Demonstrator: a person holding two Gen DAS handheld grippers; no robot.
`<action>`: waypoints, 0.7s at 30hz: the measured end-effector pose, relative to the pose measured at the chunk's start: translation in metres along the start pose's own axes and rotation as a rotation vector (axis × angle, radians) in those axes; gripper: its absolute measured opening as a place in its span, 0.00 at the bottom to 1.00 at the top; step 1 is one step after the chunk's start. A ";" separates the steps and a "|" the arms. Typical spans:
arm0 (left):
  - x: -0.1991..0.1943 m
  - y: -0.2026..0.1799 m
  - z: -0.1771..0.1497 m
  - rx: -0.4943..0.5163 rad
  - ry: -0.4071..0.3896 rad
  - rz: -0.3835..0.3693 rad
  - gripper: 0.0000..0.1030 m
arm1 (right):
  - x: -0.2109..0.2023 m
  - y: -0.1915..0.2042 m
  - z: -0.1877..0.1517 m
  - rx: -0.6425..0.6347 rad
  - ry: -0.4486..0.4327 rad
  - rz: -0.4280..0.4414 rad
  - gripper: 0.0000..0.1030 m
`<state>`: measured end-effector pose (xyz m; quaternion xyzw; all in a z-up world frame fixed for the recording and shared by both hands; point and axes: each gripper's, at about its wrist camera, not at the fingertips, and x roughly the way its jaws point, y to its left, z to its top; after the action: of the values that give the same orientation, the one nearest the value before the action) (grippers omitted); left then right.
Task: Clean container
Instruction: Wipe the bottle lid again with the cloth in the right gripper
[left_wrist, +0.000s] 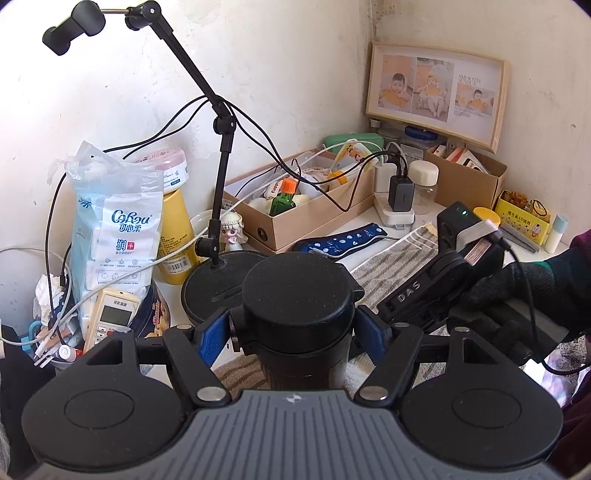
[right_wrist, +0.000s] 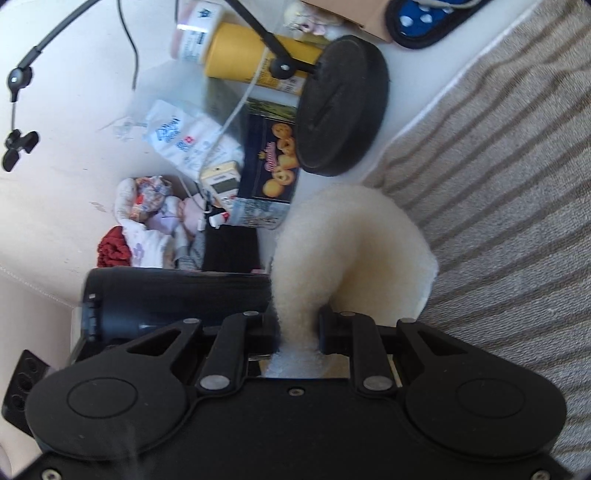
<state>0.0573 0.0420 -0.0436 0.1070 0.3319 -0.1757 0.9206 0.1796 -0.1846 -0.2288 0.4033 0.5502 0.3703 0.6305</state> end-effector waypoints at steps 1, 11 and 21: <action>0.000 -0.001 0.000 0.002 0.001 0.001 0.70 | 0.002 -0.003 0.001 0.002 0.005 -0.011 0.16; 0.000 -0.003 0.000 0.002 -0.001 0.003 0.70 | 0.013 -0.019 0.002 -0.010 0.018 -0.081 0.15; 0.001 -0.002 0.000 0.005 -0.003 0.001 0.70 | -0.007 -0.004 -0.010 0.041 -0.002 0.087 0.17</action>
<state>0.0575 0.0400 -0.0439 0.1090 0.3299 -0.1763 0.9210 0.1693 -0.1919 -0.2301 0.4401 0.5390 0.3857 0.6058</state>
